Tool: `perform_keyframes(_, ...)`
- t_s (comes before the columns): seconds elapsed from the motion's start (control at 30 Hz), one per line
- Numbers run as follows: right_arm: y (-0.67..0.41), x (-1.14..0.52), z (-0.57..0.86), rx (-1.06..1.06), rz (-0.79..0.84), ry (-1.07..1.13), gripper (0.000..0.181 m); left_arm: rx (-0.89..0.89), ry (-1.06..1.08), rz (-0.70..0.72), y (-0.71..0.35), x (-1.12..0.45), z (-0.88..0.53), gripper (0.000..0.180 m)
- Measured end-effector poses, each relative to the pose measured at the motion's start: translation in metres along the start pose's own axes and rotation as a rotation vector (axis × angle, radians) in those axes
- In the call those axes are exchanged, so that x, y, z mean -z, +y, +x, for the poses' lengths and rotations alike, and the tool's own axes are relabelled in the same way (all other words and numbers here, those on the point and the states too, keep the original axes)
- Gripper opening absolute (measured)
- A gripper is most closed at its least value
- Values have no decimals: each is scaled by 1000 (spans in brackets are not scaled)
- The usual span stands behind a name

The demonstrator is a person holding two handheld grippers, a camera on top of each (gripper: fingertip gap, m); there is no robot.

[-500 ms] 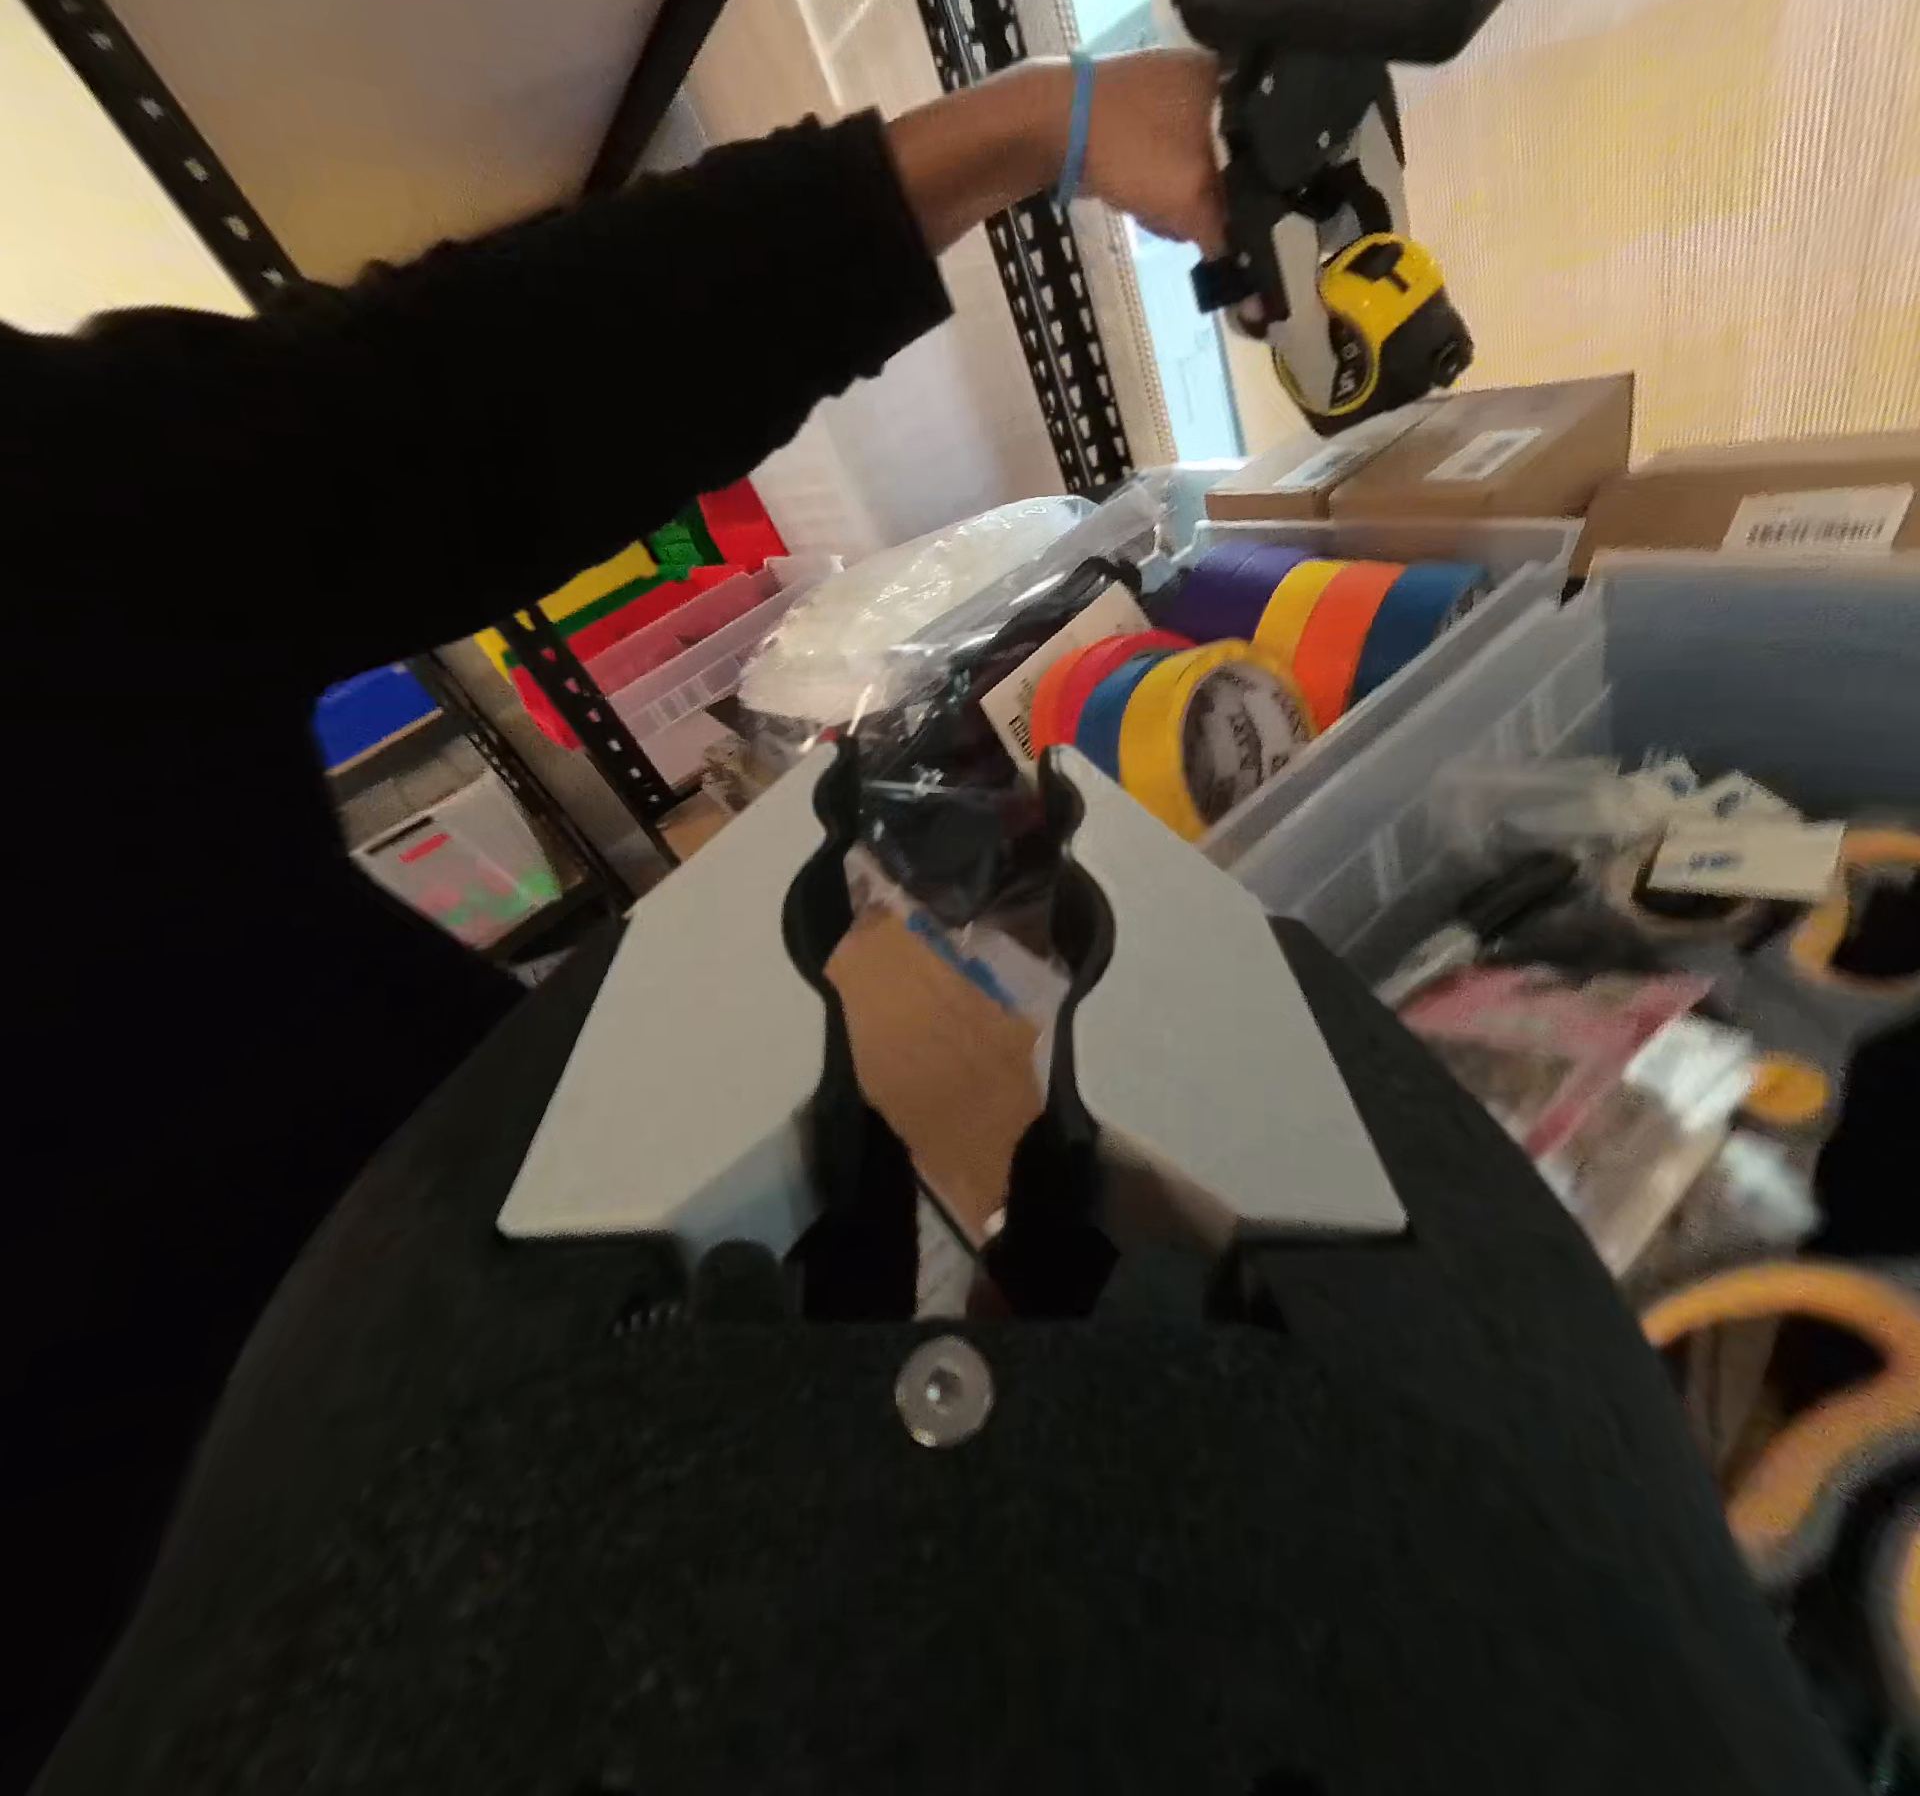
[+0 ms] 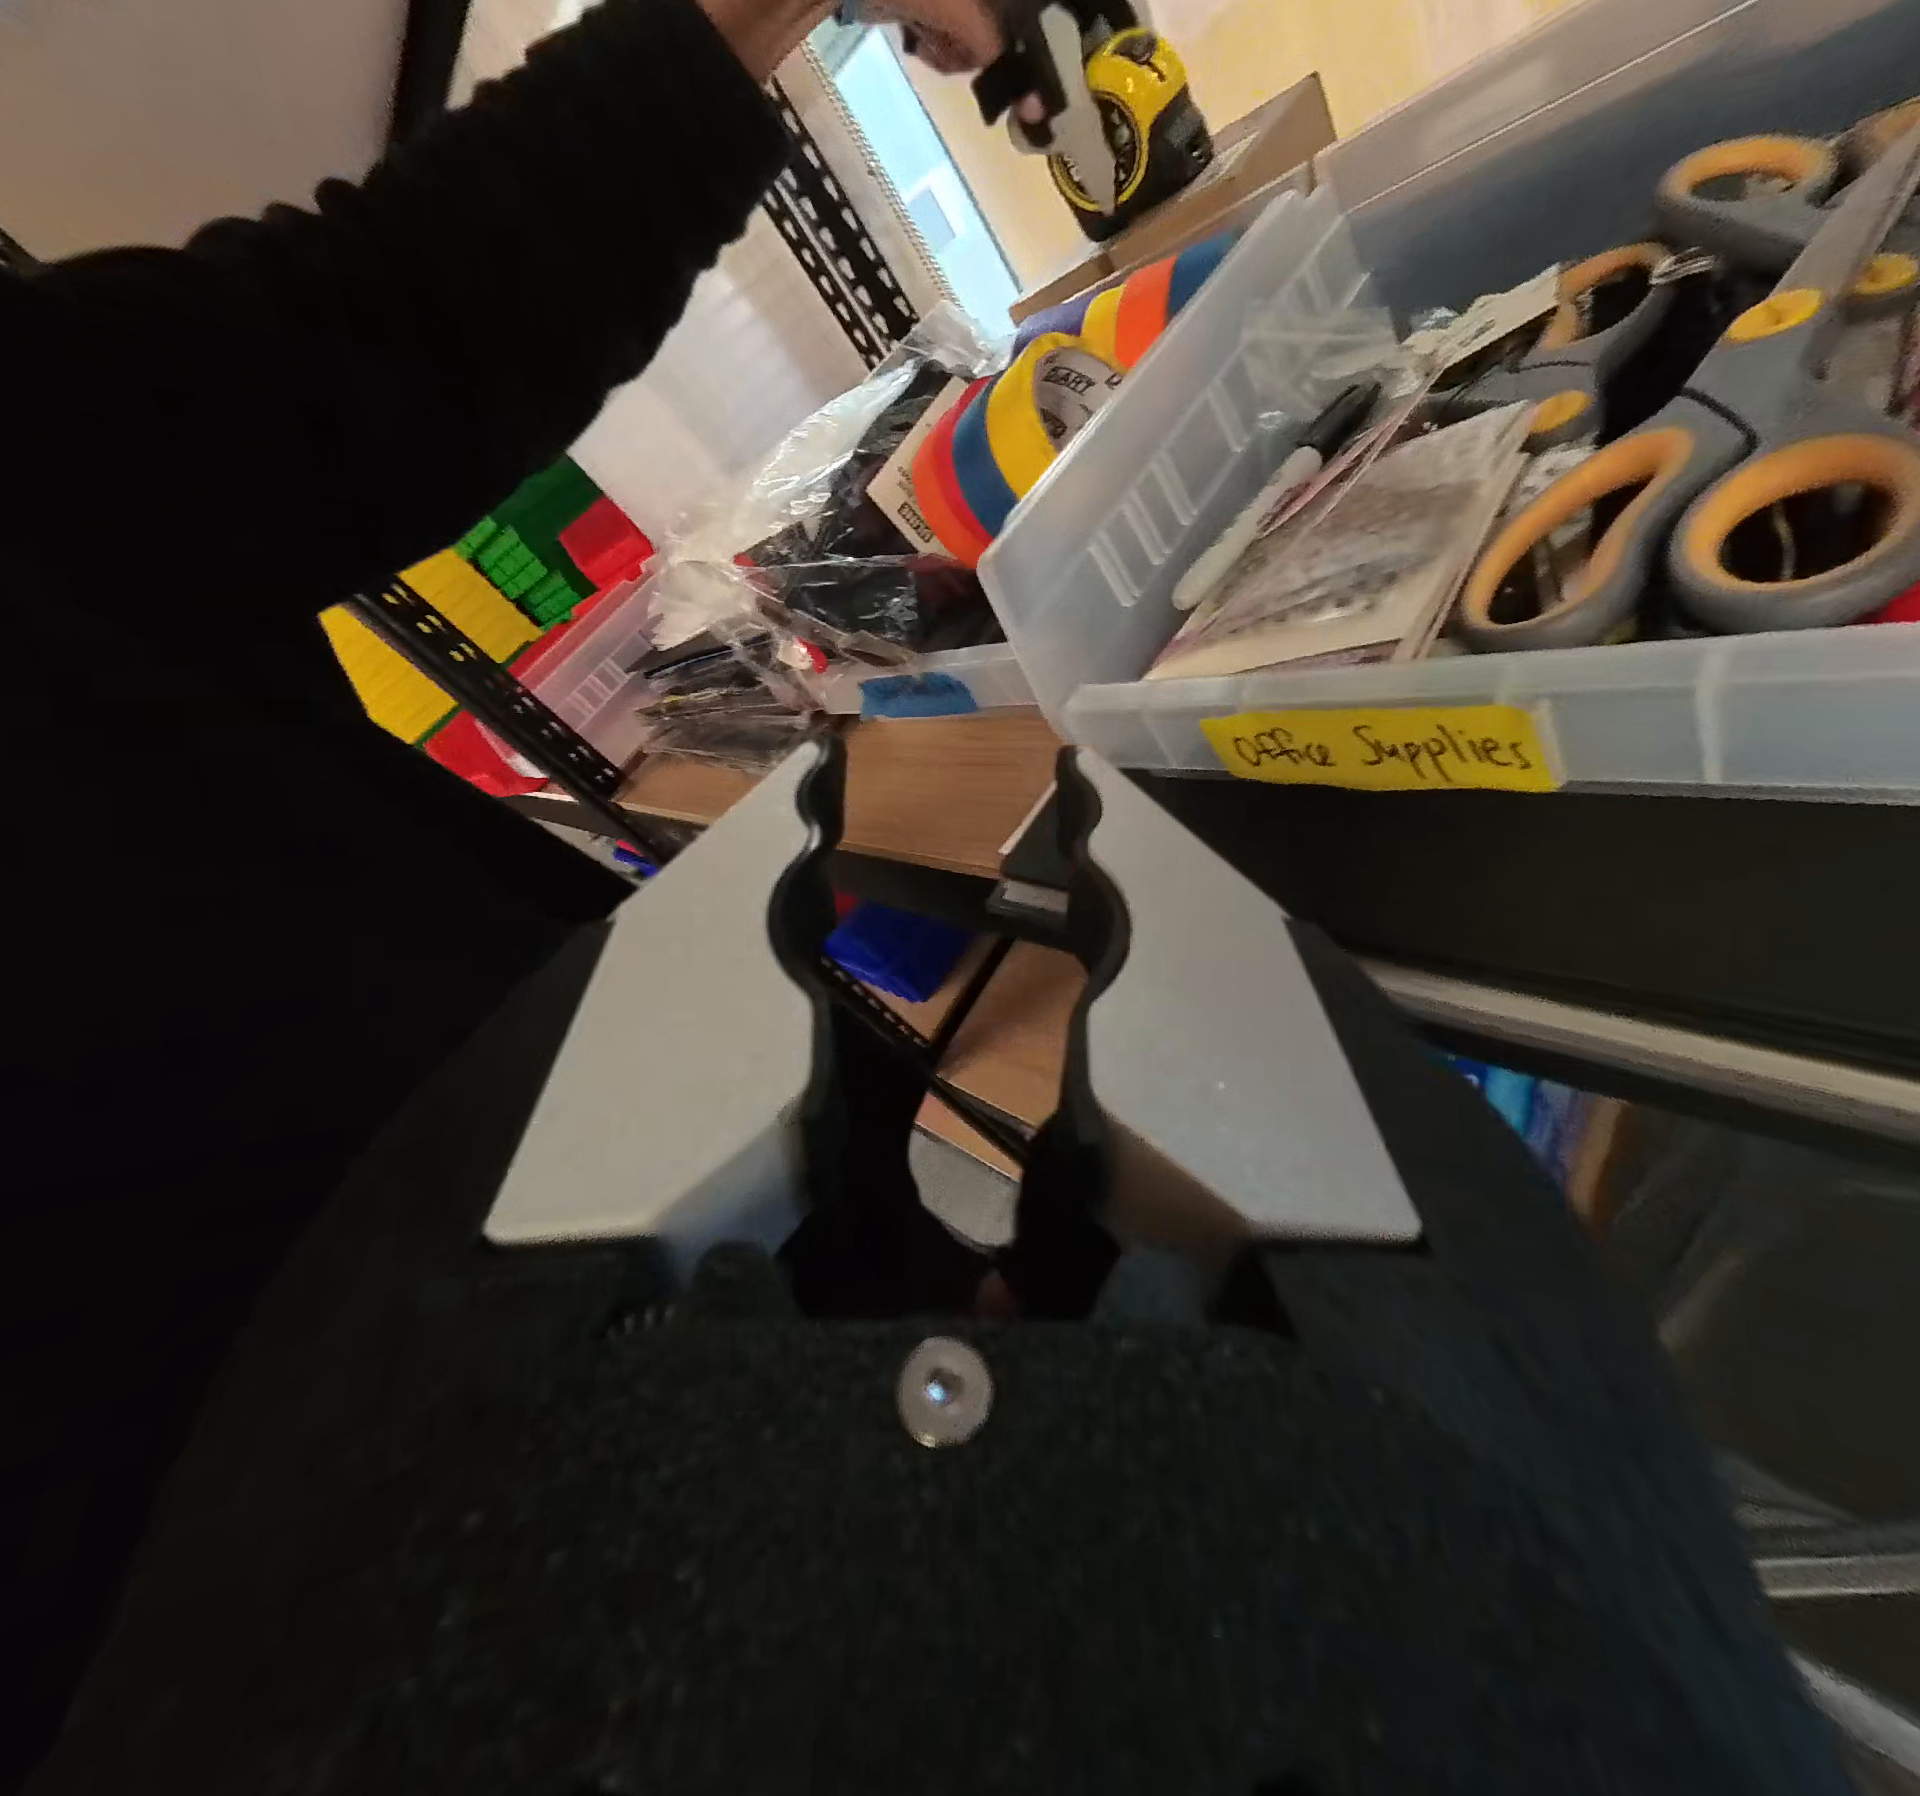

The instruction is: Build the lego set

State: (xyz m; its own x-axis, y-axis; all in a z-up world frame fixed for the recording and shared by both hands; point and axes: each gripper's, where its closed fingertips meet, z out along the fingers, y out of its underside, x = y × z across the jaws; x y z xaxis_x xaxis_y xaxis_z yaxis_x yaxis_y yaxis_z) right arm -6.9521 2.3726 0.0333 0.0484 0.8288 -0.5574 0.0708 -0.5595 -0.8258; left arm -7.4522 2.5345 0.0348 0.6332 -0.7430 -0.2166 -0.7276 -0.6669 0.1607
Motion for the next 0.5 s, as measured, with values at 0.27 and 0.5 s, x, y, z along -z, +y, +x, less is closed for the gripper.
perform_keyframes(0.27,-28,-15,0,115,-44,8,41,-3,-54,16,0,-2,-1,71)
perform_keyframes(0.5,-68,-38,-7,231,-52,-30,44,66,-142,202,2,32,-5,74)
